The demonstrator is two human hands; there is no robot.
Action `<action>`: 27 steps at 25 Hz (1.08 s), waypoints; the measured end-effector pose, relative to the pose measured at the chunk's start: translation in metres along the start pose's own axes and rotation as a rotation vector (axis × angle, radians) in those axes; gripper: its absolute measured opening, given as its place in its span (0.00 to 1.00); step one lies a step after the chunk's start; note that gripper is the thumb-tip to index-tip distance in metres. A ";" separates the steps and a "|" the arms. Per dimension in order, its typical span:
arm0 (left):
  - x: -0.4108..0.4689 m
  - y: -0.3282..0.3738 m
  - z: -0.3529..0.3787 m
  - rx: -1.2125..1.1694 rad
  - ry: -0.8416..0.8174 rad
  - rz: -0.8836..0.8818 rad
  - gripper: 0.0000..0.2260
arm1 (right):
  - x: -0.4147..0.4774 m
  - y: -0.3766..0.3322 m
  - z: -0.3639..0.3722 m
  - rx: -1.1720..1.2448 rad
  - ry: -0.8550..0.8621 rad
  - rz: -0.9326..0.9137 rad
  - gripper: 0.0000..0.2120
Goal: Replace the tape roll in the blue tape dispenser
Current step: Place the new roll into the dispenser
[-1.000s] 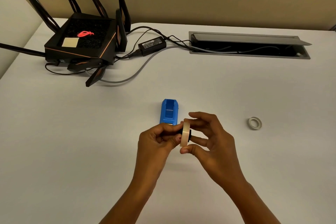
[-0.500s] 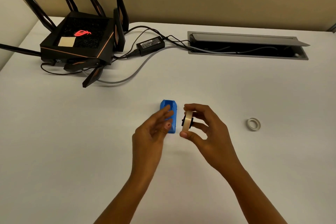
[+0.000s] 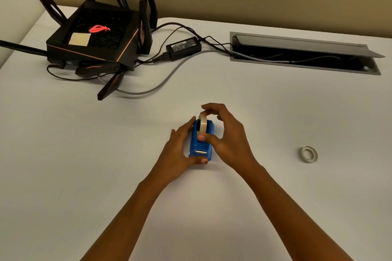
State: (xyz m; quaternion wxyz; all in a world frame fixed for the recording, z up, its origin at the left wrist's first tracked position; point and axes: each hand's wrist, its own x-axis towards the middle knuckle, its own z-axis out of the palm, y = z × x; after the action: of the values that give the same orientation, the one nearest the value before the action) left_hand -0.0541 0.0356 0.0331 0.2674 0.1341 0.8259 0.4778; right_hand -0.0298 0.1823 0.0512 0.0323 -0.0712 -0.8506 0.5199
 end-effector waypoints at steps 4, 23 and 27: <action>0.000 -0.003 -0.003 -0.032 0.045 0.033 0.38 | 0.002 0.005 -0.001 -0.035 0.013 -0.008 0.26; 0.002 -0.009 0.001 -0.036 0.075 0.091 0.35 | -0.007 0.008 0.014 -0.088 0.073 0.042 0.24; 0.003 -0.010 0.002 -0.039 0.078 0.083 0.35 | -0.004 0.004 0.017 -0.099 0.081 0.063 0.24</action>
State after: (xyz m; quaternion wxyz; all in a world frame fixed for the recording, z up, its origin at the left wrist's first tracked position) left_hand -0.0549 0.0331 0.0228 0.2175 0.1442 0.8200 0.5093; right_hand -0.0277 0.1684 0.0404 0.0467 -0.1205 -0.8706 0.4747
